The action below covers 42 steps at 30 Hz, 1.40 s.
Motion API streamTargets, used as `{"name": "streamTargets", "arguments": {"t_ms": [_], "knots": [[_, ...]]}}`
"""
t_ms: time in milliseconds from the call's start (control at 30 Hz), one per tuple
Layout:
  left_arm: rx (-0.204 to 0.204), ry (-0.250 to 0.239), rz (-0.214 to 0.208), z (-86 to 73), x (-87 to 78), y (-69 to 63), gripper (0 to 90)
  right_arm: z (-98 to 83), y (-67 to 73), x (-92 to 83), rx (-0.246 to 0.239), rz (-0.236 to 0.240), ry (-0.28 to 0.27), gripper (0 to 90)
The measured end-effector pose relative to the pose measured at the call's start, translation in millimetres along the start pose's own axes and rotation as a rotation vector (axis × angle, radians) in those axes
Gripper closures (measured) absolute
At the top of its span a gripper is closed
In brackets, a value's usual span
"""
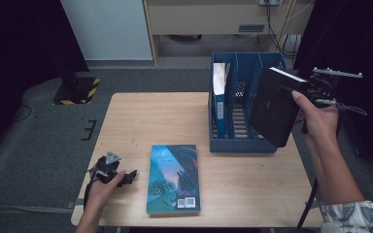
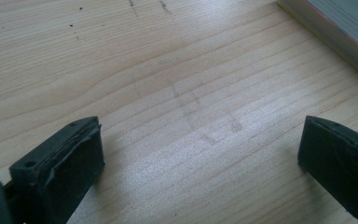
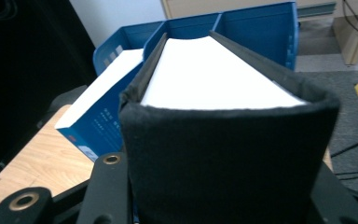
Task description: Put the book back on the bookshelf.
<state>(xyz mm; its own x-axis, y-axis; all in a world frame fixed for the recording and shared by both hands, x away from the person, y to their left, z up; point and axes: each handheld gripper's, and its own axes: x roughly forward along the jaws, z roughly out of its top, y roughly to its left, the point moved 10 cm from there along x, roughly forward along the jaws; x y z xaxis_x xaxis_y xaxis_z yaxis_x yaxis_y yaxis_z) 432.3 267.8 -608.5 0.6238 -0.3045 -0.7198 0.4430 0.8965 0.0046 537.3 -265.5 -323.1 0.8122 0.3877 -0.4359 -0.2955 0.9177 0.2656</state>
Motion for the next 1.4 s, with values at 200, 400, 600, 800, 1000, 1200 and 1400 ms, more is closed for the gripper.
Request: {"name": "streamTargets", "arguments": {"t_ms": [200, 400, 600, 800, 1000, 1200, 1400], "knots": [[0.000, 0.000, 0.000, 0.0, 0.1, -0.1, 0.0, -0.6, -9.7, -0.6, -0.007, -0.029, 0.001, 53.0], [-0.001, 0.000, 0.000, 0.0, 0.1, -0.2, 0.0, -0.9, -22.6, 5.2, -0.012, -0.069, 0.001, 53.0], [0.000, 0.000, -0.001, 0.1, 0.2, -0.2, 0.0, -1.1, -33.9, 13.8, -0.002, -0.098, -0.004, 53.1], [0.001, 0.000, -0.002, 0.2, 0.3, -0.2, 0.0, -0.5, -38.1, 21.6, -0.003, -0.134, -0.015, 53.0], [0.002, 0.000, -0.002, 0.3, 0.3, -0.2, 0.0, -0.7, -40.4, 31.4, 0.004, -0.149, -0.021, 53.0], [0.003, 0.000, -0.003, 0.2, 0.3, -0.2, 0.0, -2.7, -43.4, 40.8, 0.012, -0.159, -0.024, 53.0], [0.003, 0.000, -0.003, 0.3, 0.3, -0.2, 0.0, -5.1, -42.0, 51.0, -0.001, -0.161, -0.014, 53.0]]}}
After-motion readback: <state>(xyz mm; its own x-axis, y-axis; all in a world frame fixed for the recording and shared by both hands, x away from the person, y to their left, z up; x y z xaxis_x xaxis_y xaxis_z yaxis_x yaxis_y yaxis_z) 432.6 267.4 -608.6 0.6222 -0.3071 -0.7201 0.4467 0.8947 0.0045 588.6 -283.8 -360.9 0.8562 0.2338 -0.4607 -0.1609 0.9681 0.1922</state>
